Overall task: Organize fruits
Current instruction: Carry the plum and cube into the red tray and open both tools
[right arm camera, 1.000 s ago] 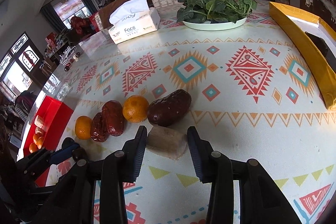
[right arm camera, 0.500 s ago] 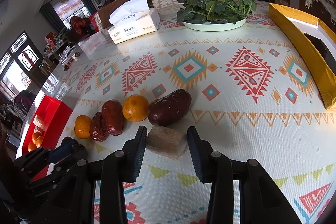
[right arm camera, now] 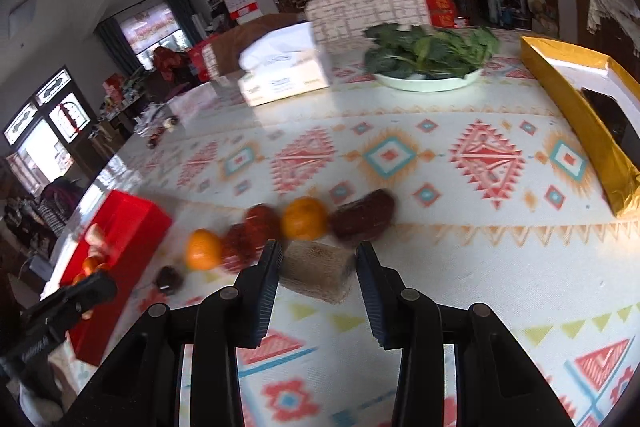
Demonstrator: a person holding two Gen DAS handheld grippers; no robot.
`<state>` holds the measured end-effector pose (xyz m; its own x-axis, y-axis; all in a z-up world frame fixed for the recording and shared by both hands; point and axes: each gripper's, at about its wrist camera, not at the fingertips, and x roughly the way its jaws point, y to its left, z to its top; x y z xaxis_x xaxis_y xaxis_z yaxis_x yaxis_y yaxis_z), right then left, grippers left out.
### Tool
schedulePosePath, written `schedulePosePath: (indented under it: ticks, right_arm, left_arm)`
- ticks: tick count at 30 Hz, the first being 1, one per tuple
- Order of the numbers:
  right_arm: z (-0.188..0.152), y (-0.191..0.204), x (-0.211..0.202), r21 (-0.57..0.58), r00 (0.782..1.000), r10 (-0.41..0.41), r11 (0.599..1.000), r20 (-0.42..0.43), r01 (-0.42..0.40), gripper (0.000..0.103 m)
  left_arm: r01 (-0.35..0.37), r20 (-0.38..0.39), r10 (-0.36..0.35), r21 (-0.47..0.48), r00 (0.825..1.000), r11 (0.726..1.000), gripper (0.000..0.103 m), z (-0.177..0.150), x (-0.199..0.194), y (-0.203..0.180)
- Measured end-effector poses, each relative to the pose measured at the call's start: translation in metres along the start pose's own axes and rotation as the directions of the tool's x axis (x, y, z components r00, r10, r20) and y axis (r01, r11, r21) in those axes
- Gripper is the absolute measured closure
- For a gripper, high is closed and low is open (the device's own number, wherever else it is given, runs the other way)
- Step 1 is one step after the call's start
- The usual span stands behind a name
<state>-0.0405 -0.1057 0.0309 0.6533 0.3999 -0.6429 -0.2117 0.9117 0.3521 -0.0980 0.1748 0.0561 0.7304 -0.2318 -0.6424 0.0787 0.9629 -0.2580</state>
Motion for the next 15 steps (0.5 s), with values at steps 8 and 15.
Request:
schedulePosePath:
  ticks: [8, 15]
  right_arm:
    - [-0.005, 0.084, 0.024, -0.073, 0.983, 0.151, 0.985, -0.106, -0.159, 0.06]
    - [-0.004, 0.161, 0.051, -0.177, 0.966, 0.201, 0.957, -0.165, -0.229, 0.06]
  left_arm:
    - [-0.076, 0.057, 0.084, -0.131, 0.995, 0.988, 0.078, -0.003, -0.035, 0.075]
    - [-0.132, 0.062, 0.151, -0.244, 0.987, 0.961, 0.078, -0.01, -0.052, 0.133]
